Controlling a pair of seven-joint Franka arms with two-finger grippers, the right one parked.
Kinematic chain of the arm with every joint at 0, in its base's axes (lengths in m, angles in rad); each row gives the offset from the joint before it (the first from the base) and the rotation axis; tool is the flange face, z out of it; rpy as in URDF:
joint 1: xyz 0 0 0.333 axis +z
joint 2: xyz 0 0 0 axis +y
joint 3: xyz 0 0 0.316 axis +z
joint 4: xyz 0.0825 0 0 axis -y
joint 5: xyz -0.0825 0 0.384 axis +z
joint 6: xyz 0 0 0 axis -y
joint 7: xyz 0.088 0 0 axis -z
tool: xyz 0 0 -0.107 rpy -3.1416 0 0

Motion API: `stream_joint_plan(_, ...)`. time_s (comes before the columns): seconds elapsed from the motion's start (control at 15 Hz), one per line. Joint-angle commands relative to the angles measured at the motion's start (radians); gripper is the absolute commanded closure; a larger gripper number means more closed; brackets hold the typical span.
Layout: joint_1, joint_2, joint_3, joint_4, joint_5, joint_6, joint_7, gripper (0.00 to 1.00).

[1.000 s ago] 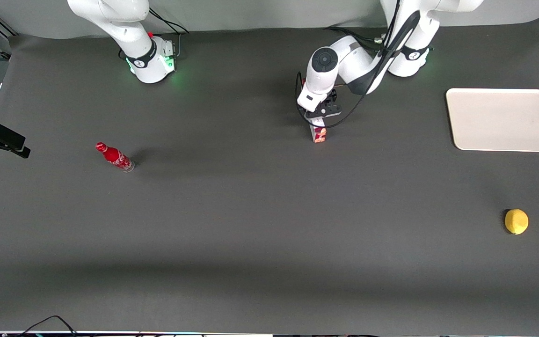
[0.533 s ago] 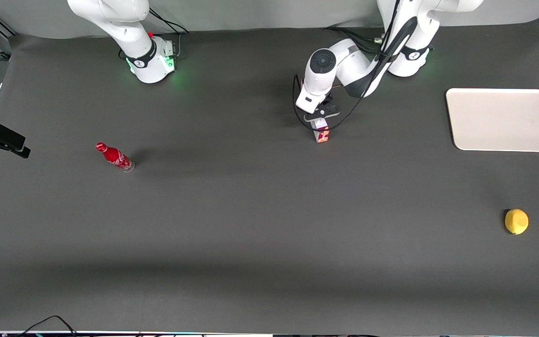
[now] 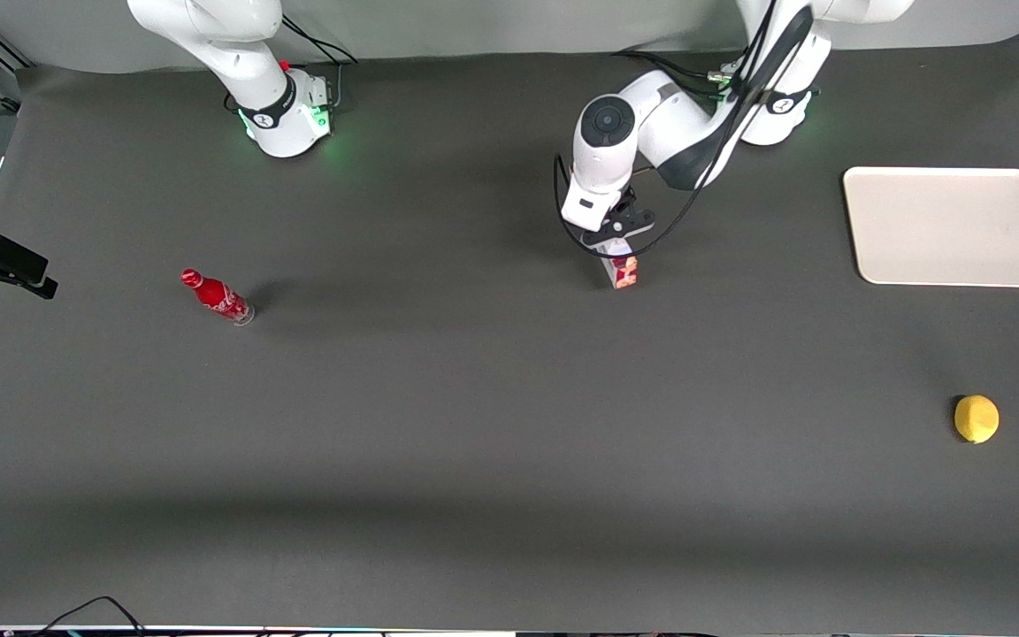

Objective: Place red cookie box on tray
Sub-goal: 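Lift the cookie box and carry it toward the white tray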

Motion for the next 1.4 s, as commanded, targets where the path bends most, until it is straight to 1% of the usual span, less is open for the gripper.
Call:
stream_joint_plan(0.0, -0.006, -0.119, 0.040, 0.192, -0.043, -0.284, 0.015, 1.00)
stream_joint_plan(0.13, -0.005, -0.145, 0.077, 0.300, -0.043, -0.422, 0.020, 1.00)
stream_joint_plan(0.33, -0.005, -0.156, 0.133, 0.473, -0.044, -0.623, 0.084, 1.00)
stream_joint_plan(0.47, -0.004, -0.156, 0.202, 0.591, -0.060, -0.758, 0.163, 1.00)
stream_joint_plan(0.6, -0.004, -0.178, 0.300, 0.667, -0.075, -0.877, 0.287, 1.00)
stream_joint_plan(0.8, -0.002, -0.234, 0.458, 0.671, -0.074, -0.979, 0.523, 1.00)
stream_joint_plan(1.0, -0.001, -0.282, 0.634, 0.668, -0.043, -1.054, 0.783, 1.00)
stream_joint_plan(1.13, 0.001, -0.299, 0.731, 0.665, 0.026, -1.071, 0.933, 1.00)
stream_joint_plan(1.27, 0.013, -0.305, 0.837, 0.665, 0.061, -1.077, 1.082, 1.00)
stream_joint_plan(1.33, 0.016, -0.307, 0.891, 0.665, 0.096, -1.074, 1.159, 1.00)
